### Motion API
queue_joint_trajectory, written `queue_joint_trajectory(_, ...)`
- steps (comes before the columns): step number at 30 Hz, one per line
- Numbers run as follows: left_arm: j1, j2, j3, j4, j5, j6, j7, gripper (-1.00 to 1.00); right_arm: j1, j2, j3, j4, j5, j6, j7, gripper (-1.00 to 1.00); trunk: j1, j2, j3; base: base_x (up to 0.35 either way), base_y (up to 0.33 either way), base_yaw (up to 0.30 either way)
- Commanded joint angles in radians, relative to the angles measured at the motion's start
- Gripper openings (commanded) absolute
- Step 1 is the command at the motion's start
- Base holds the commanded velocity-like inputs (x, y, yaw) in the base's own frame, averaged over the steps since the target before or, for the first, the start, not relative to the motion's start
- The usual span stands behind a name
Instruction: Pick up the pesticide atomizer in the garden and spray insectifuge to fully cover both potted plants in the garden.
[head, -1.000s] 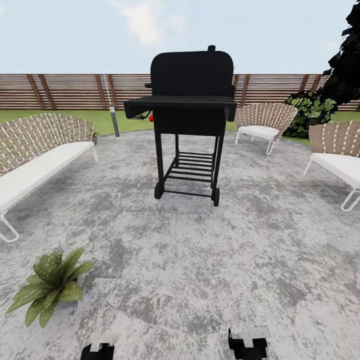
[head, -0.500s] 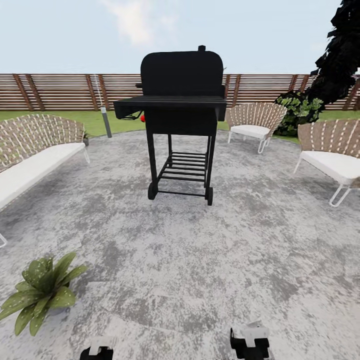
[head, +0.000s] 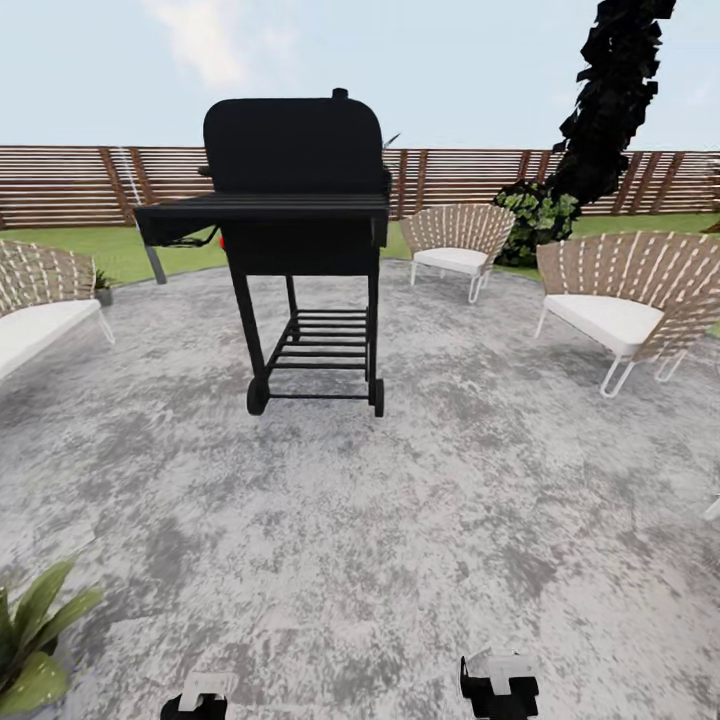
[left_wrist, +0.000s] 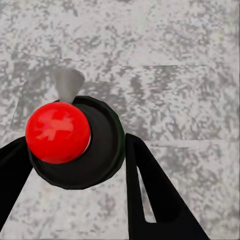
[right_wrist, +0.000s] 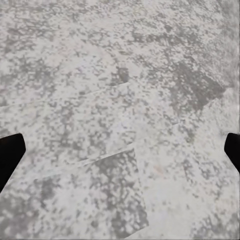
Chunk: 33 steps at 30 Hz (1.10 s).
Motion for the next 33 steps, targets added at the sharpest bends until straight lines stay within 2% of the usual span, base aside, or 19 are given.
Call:
queue_joint_trajectory(1, 0.0, 0.0, 0.009, 0.0, -0.007, -0.003, -0.005, -1.0, -0.001, 0.001, -0.008, 0.001, 0.011, -0.002, -0.004, 1.0, 0.0, 0.0, -0.001, 0.333, -0.09, -0.278)
queue_joint_trajectory(19, 0.0, 0.002, 0.009, 0.001, -0.007, -0.002, -0.005, -1.0, -0.001, 0.001, -0.008, 0.001, 0.011, -0.002, -0.005, 1.0, 0.0, 0.0, -0.001, 0.334, -0.011, -0.278)
queue_joint_trajectory(33, 0.0, 0.002, 0.009, 0.0, -0.007, -0.002, -0.005, -1.0, -0.001, 0.001, -0.008, 0.001, 0.011, -0.002, -0.004, 1.0, 0.0, 0.0, -0.001, 0.332, -0.101, -0.278)
